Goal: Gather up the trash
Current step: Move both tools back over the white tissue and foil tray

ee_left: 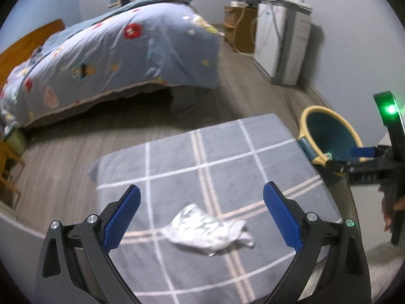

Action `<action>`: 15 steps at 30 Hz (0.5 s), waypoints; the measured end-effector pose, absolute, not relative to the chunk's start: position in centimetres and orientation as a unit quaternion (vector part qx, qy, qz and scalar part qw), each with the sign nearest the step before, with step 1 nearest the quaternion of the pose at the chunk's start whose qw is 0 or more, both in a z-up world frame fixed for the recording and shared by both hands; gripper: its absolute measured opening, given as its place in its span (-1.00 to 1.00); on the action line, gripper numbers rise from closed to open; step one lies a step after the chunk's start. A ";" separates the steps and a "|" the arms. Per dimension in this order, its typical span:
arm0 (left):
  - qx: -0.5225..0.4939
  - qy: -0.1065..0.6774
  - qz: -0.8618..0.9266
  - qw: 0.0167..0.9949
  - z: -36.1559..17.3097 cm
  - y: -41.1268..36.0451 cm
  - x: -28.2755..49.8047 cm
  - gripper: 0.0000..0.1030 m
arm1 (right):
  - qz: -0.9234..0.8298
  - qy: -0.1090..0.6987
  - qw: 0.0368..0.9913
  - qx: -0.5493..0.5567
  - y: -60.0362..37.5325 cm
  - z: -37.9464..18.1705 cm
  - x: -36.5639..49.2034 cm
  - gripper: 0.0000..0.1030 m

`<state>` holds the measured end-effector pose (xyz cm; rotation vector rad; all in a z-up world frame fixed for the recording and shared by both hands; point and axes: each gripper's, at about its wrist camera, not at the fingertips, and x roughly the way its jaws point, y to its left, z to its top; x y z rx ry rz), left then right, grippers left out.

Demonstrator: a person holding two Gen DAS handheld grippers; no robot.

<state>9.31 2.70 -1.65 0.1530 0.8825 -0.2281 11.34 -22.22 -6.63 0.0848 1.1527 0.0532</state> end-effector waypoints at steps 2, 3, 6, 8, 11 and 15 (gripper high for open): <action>0.070 0.433 -0.099 0.893 -2.2 4.1 9.2 0.87 | 0.044 0.548 0.835 0.026 -19.8 -7.0 11.2 0.89; 0.071 0.435 -0.094 0.892 -2.4 4.8 9.2 0.87 | 0.053 0.550 0.834 0.018 -18.7 -7.3 11.2 0.89; 0.069 0.442 -0.079 0.891 -2.9 6.8 9.2 0.87 | 0.075 0.558 0.827 0.008 -15.5 -8.2 11.0 0.89; 0.061 0.445 -0.073 0.890 -3.2 8.1 9.2 0.87 | 0.084 0.567 0.819 0.014 -13.8 -9.2 10.9 0.89; 0.054 0.448 -0.068 0.890 -3.5 9.6 9.3 0.87 | 0.093 0.584 0.806 0.016 -11.6 -11.0 10.8 0.89; 0.057 0.452 -0.067 0.887 -4.1 10.9 9.3 0.87 | 0.107 0.596 0.796 -0.011 -8.6 -12.6 10.9 0.89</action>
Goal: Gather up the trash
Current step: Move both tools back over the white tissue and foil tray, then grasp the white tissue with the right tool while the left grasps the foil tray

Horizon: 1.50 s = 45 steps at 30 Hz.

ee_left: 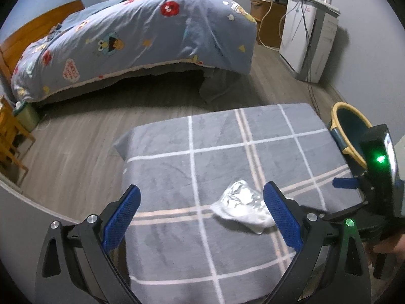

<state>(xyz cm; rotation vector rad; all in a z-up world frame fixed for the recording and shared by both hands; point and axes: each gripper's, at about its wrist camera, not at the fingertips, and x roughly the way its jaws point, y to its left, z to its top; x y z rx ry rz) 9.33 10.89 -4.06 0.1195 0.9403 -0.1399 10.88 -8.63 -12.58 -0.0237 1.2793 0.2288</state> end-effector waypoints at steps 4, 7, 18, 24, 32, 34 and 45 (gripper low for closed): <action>0.056 0.458 -0.063 0.885 -4.5 12.1 9.7 0.87 | 0.125 0.595 0.791 -0.060 -6.0 -13.8 11.2 0.88; 0.044 0.461 -0.060 0.884 -4.7 13.1 10.0 0.87 | 0.152 0.591 0.788 -0.086 -4.2 -14.4 11.2 0.82; 0.018 0.483 -0.062 0.873 -6.0 13.4 10.6 0.87 | 0.189 0.616 0.759 -0.098 -4.7 -12.8 11.0 -0.32; -0.032 0.501 -0.040 0.864 -7.9 11.6 10.8 0.87 | 0.134 0.595 0.787 -0.097 -11.9 -8.4 12.6 -0.32; -0.020 0.521 0.031 0.853 -12.3 5.6 10.6 0.87 | 0.093 0.584 0.806 0.032 -19.2 -7.9 14.7 -0.32; -0.036 0.524 0.045 0.850 -13.6 4.6 10.7 0.87 | 0.098 0.587 0.802 0.047 -19.7 -8.3 15.0 -0.32; -0.094 0.579 0.098 0.804 -18.6 3.6 13.0 0.89 | 0.128 0.577 0.806 0.043 -21.5 -8.4 15.2 -0.32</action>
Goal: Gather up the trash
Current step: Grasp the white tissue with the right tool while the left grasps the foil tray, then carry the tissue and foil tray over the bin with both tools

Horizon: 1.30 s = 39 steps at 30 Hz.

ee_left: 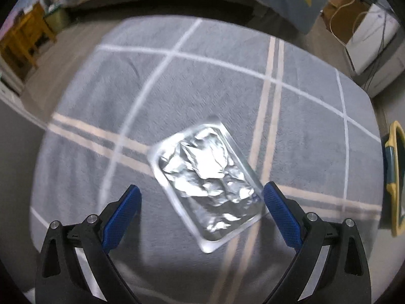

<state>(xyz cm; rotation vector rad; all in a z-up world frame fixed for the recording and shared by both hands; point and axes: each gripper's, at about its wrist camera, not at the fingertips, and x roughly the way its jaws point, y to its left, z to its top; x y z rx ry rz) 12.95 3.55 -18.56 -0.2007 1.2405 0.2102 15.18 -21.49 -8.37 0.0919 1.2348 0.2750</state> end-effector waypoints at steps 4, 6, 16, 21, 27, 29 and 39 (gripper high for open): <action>-0.028 0.579 0.069 0.812 -18.7 1.4 13.8 0.90 | 0.126 0.578 0.805 0.049 -22.5 -8.5 15.1 -0.32; -0.009 0.578 0.047 0.815 -18.7 0.7 14.0 0.85 | 0.123 0.577 0.806 0.052 -23.1 -8.5 15.2 -0.32; 0.016 0.565 -0.050 0.823 -17.6 -1.3 13.6 0.37 | 0.109 0.567 0.813 0.079 -24.9 -8.0 15.5 -0.32; 0.054 0.535 -0.083 0.839 -14.5 -3.8 12.7 0.37 | 0.098 0.558 0.820 0.079 -26.1 -7.6 15.4 -0.32; 0.089 0.489 -0.159 0.853 -7.1 -8.2 12.3 0.38 | 0.048 0.535 0.832 0.135 -31.3 -7.0 15.1 -0.32; 0.119 0.467 -0.181 0.857 -4.6 -10.3 12.3 0.38 | 0.033 0.530 0.834 0.148 -32.8 -7.0 14.9 -0.32; 0.123 0.451 -0.263 0.844 -4.6 -16.8 14.7 0.38 | -0.049 0.523 0.830 0.190 -41.0 -8.6 12.9 -0.32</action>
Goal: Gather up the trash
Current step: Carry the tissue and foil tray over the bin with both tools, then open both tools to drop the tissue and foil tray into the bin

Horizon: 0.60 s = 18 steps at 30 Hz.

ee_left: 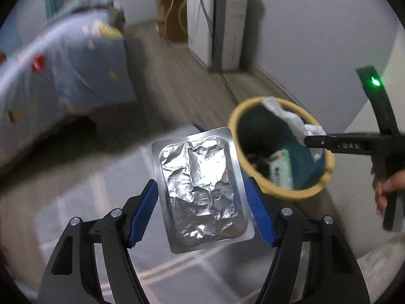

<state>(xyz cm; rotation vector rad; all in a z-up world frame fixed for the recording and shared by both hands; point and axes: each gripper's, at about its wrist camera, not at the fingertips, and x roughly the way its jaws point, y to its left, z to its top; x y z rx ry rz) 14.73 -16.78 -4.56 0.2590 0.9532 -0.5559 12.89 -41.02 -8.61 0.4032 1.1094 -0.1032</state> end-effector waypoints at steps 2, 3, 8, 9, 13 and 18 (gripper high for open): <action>0.128 0.449 -0.279 0.839 -5.1 -19.0 15.1 0.38 | -0.065 0.526 0.823 0.203 -42.7 -9.3 12.4 -0.32; 0.142 0.446 -0.285 0.837 -5.4 -20.2 14.8 0.38 | -0.071 0.528 0.820 0.210 -43.5 -9.6 12.2 -0.32; 0.153 0.448 -0.317 0.822 -6.8 -24.1 15.2 0.38 | -0.089 0.536 0.808 0.225 -46.0 -10.8 11.6 -0.31; 0.154 0.448 -0.324 0.819 -7.2 -24.9 15.1 0.39 | -0.091 0.537 0.806 0.230 -46.4 -11.0 11.5 -0.31; 0.164 0.447 -0.339 0.812 -8.5 -27.3 15.6 0.39 | -0.098 0.538 0.801 0.244 -47.3 -11.8 11.4 -0.27; 0.156 0.431 -0.347 0.818 -8.8 -28.6 16.2 0.49 | -0.104 0.521 0.810 0.246 -47.7 -11.7 11.8 -0.14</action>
